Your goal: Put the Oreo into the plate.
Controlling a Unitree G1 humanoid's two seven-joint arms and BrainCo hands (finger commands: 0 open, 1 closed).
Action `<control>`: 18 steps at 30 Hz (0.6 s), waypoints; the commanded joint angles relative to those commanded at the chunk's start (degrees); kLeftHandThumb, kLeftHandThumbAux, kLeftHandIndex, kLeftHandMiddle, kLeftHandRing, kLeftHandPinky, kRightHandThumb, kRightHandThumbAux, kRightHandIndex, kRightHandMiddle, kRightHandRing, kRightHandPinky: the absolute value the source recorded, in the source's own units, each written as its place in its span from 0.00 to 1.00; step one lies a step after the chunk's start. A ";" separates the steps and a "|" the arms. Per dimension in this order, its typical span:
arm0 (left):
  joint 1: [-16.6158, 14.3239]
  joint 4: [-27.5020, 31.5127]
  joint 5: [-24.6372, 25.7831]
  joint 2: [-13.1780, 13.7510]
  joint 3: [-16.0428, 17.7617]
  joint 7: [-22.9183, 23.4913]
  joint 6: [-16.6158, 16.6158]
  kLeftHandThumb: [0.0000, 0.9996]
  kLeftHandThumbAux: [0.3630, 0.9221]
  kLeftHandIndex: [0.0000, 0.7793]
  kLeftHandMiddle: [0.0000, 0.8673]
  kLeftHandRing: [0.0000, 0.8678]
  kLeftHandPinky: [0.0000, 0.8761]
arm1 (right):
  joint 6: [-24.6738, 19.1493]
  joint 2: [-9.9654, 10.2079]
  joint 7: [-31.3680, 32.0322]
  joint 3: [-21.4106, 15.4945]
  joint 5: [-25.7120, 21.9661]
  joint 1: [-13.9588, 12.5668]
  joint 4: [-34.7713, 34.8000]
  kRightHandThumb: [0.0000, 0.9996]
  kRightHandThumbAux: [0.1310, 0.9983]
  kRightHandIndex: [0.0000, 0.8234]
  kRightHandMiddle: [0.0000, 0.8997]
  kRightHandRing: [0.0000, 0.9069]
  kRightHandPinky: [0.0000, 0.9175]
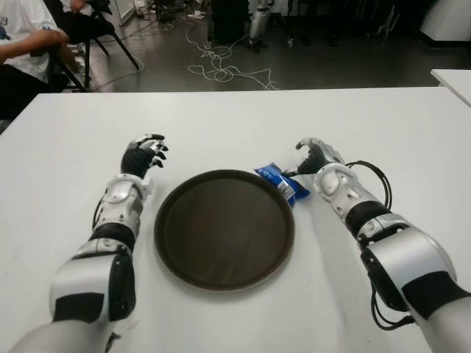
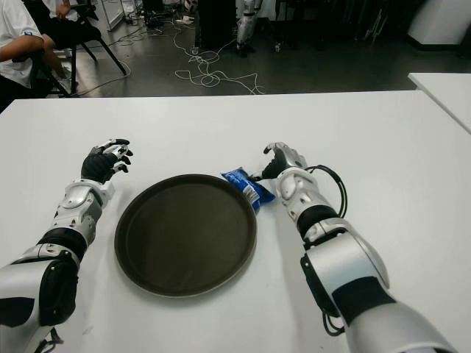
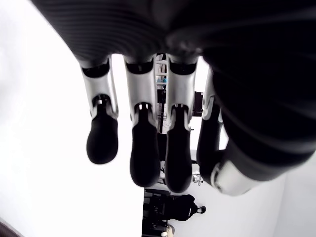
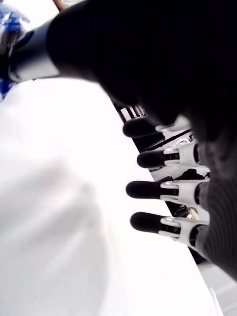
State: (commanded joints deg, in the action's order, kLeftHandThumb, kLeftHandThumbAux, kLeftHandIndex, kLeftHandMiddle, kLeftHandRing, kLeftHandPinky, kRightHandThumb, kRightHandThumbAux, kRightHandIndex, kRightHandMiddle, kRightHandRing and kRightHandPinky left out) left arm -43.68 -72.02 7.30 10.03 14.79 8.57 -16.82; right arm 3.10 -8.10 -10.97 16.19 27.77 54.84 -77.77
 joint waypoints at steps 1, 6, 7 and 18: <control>0.02 0.00 -0.03 0.06 -0.01 0.04 -0.01 0.70 0.63 0.54 0.67 0.71 0.76 | 0.05 -0.18 0.21 -0.22 -0.20 0.33 0.11 0.00 0.79 0.38 0.26 0.33 0.39; 0.06 -0.09 -0.17 0.23 -0.07 -0.02 -0.06 0.70 0.63 0.54 0.68 0.72 0.76 | 0.81 -0.47 1.24 -1.57 -1.38 1.53 1.06 0.00 0.84 0.41 0.36 0.50 0.52; 0.06 -0.10 -0.17 0.27 -0.06 -0.02 -0.04 0.70 0.63 0.54 0.68 0.72 0.76 | 1.06 -0.55 1.39 -1.77 -1.53 1.52 1.15 0.00 0.84 0.41 0.36 0.51 0.52; 0.29 0.07 -0.37 0.51 -0.31 0.22 -0.04 0.70 0.63 0.55 0.68 0.72 0.76 | 2.70 -1.90 4.12 -4.18 -3.19 0.61 0.14 0.00 0.81 0.26 0.24 0.26 0.29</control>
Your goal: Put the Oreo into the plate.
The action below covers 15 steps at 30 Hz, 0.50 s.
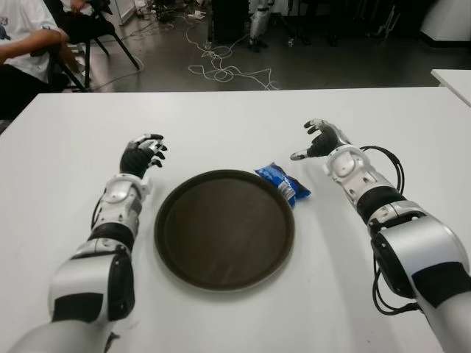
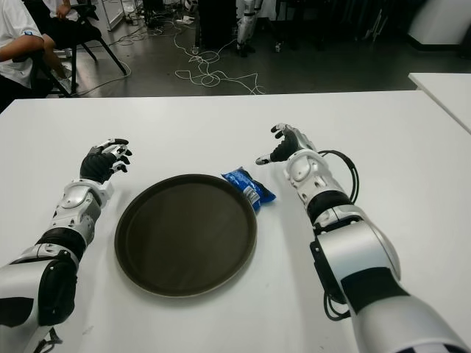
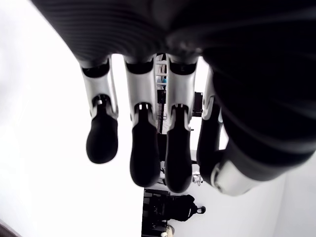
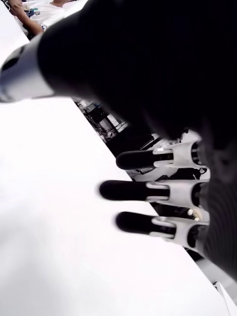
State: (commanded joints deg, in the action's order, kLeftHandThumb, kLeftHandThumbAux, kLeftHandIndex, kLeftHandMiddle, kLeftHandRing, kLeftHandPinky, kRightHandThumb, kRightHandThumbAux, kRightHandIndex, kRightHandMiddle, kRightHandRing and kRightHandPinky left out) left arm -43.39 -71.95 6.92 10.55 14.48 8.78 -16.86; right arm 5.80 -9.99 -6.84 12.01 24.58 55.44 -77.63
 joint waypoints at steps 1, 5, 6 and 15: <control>0.05 0.03 -0.01 0.04 -0.03 0.07 -0.02 0.70 0.63 0.55 0.68 0.72 0.76 | 0.06 0.04 0.24 -0.28 -0.16 -0.04 -0.02 0.00 0.81 0.26 0.24 0.26 0.29; 0.11 0.08 -0.04 0.21 -0.15 0.60 0.02 0.70 0.63 0.54 0.68 0.73 0.78 | -0.24 0.20 1.11 -1.16 -0.97 -0.04 0.00 0.00 0.82 0.25 0.23 0.24 0.27; 0.14 0.07 -0.03 0.22 -0.13 0.70 -0.02 0.70 0.63 0.54 0.69 0.73 0.78 | -0.39 0.20 1.13 -1.21 -1.02 -0.07 -0.02 0.00 0.82 0.25 0.23 0.24 0.27; 0.20 -0.03 0.16 0.24 0.11 0.92 0.05 0.69 0.63 0.54 0.68 0.73 0.78 | -1.27 0.15 1.19 -1.30 -0.76 -0.20 -0.17 0.00 0.79 0.20 0.19 0.20 0.22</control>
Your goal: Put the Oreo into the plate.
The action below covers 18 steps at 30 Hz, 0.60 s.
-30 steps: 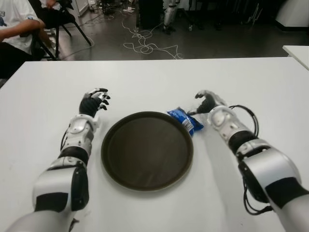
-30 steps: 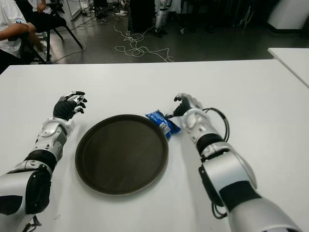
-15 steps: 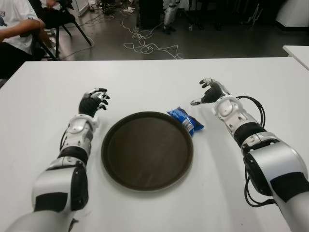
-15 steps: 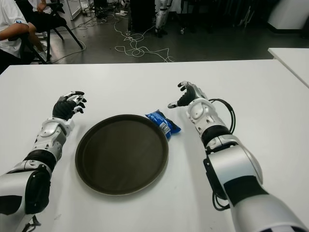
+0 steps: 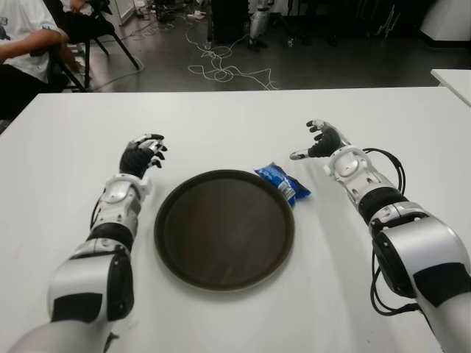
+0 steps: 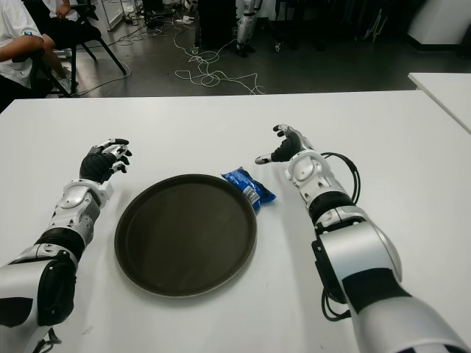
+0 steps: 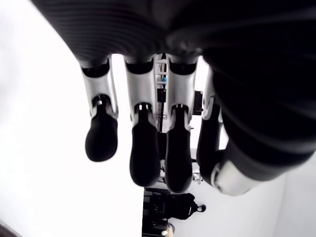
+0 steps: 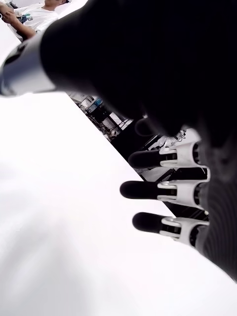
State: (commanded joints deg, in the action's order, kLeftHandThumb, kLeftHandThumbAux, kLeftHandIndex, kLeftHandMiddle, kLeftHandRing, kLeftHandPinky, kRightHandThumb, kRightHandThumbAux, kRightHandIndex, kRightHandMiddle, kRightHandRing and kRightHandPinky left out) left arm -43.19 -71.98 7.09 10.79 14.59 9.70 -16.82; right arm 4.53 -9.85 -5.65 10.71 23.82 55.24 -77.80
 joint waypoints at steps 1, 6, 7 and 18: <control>0.00 -0.03 -0.01 0.02 0.00 -0.01 0.01 0.69 0.63 0.54 0.68 0.73 0.78 | -0.10 0.04 0.03 -0.27 -0.24 -0.02 -0.01 0.00 0.79 0.20 0.19 0.20 0.23; -0.09 -0.17 0.03 0.12 0.08 -0.04 0.18 0.70 0.63 0.54 0.66 0.71 0.77 | -0.11 0.28 0.13 -2.05 -1.82 -0.07 0.04 0.00 0.82 0.21 0.20 0.22 0.26; -0.09 -0.19 0.04 0.12 0.11 -0.07 0.17 0.70 0.63 0.54 0.66 0.71 0.77 | -0.15 0.32 0.01 -2.13 -1.87 -0.01 0.06 0.00 0.82 0.21 0.20 0.22 0.26; -0.12 -0.24 -0.14 0.17 -0.04 -0.20 0.11 0.70 0.63 0.54 0.67 0.72 0.77 | -0.33 0.71 1.13 -1.44 -1.54 0.91 0.36 0.00 0.80 0.20 0.20 0.21 0.24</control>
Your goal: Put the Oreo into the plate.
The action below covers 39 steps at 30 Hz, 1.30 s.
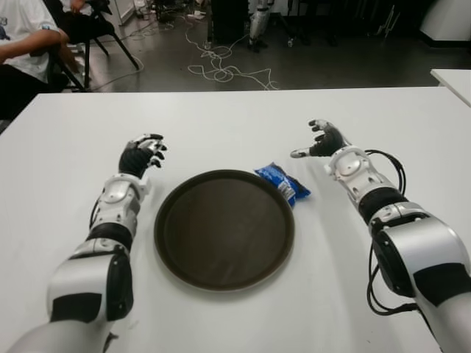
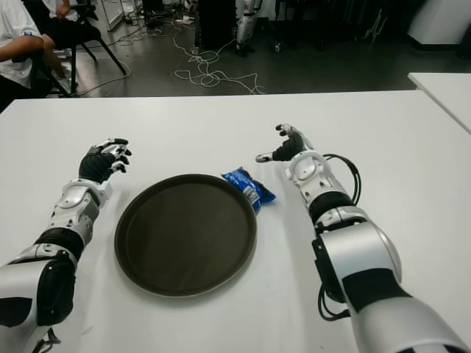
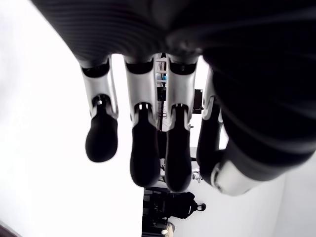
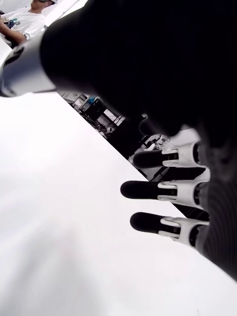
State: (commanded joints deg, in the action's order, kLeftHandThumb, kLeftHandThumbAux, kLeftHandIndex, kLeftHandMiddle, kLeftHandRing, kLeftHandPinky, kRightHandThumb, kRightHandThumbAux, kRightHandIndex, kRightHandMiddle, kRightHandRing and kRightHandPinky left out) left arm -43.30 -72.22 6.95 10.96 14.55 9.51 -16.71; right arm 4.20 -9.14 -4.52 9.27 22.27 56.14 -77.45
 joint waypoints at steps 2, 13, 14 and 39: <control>-0.01 -0.01 0.07 -0.02 0.05 0.00 0.02 0.70 0.63 0.54 0.67 0.72 0.76 | 0.36 0.02 0.60 0.23 0.12 0.03 0.07 0.00 0.81 0.20 0.19 0.21 0.23; 0.01 0.09 0.73 -0.31 0.52 0.66 0.08 0.70 0.63 0.54 0.66 0.71 0.77 | 3.81 4.30 -2.18 5.97 4.25 -1.22 1.03 0.00 0.81 0.28 0.18 0.19 0.22; 0.01 0.09 0.71 -0.31 0.52 0.61 0.09 0.70 0.64 0.54 0.65 0.71 0.77 | 3.85 4.40 -2.18 6.17 4.41 -1.14 1.04 0.00 0.81 0.29 0.18 0.19 0.22; -0.13 0.22 0.28 -0.33 0.14 -0.36 0.28 0.70 0.63 0.54 0.66 0.72 0.78 | 3.77 6.16 -6.31 14.08 10.36 -1.90 1.45 0.00 0.79 0.11 0.10 0.09 0.11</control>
State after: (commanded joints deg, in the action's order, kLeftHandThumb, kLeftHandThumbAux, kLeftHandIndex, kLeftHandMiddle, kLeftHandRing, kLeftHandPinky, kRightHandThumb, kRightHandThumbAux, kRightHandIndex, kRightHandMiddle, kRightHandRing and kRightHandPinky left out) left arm -43.44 -72.00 7.23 10.63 14.69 9.15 -16.43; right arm 7.97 -2.98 -10.83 23.36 32.63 54.24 -75.99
